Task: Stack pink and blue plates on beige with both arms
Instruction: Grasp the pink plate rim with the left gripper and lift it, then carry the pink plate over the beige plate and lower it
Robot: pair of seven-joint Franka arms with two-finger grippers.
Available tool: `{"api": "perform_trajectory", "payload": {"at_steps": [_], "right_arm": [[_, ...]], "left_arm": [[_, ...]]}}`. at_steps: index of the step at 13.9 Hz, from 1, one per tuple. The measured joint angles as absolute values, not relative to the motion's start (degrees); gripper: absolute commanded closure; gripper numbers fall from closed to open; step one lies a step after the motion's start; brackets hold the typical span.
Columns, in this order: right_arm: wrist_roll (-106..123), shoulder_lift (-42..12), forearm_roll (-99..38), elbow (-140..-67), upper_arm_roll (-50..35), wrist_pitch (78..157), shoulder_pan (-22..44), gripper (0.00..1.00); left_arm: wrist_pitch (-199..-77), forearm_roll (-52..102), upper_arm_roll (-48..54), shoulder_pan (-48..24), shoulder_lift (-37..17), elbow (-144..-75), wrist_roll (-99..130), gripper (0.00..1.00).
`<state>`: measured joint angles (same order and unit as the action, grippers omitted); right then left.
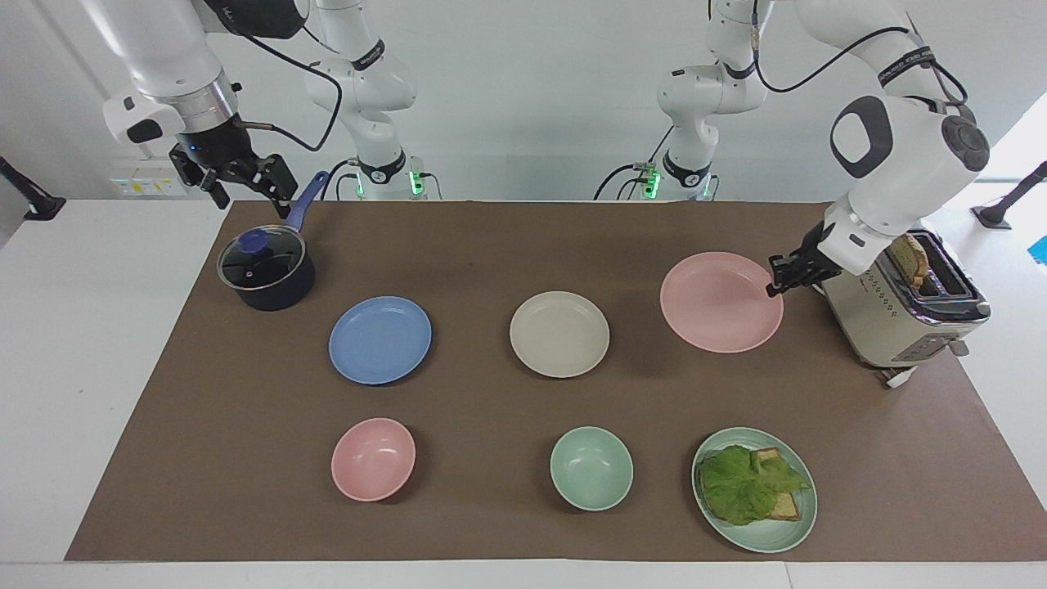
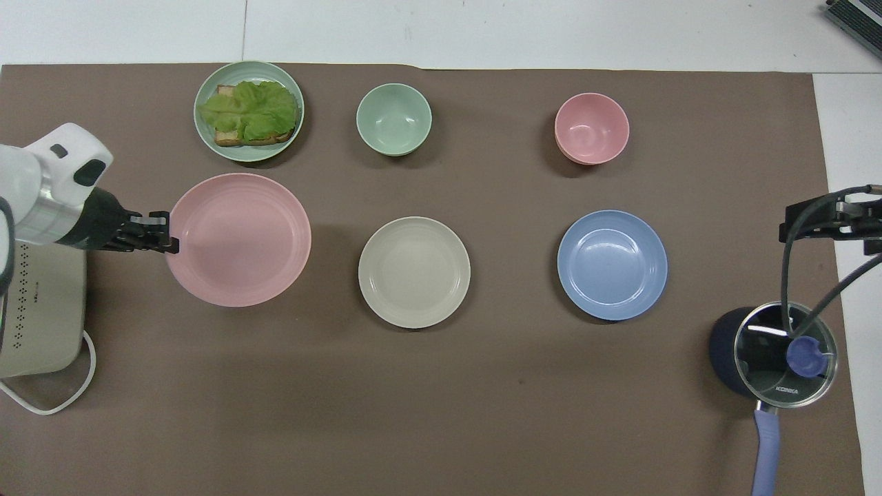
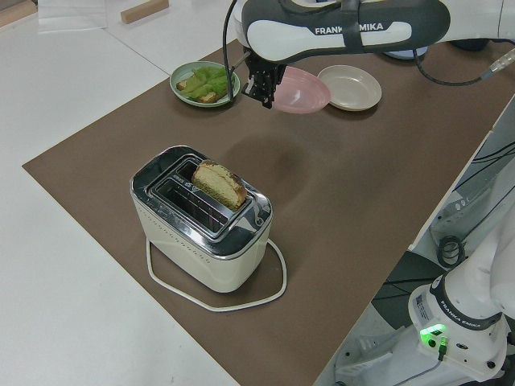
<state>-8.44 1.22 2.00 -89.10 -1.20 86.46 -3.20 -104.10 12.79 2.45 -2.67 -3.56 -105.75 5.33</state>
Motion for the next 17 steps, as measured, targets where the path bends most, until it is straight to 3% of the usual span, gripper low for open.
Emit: {"api": "perform_trajectory", "payload": {"at_steps": [8,17], "right_arm": [[-8.4,1.2,2.0,-89.2,-1.2,86.5,-3.2,0.00],[-8.4,1.2,2.0,-89.2,-1.2,86.5,-3.2,0.00]], "left_arm": [[-124.5,12.8,3.0,-21.4,-4.5,-116.4,23.4,1.00],[-134.2,12.8,2.7,-25.3,-8.7,-120.6,23.6,1.00]]}}
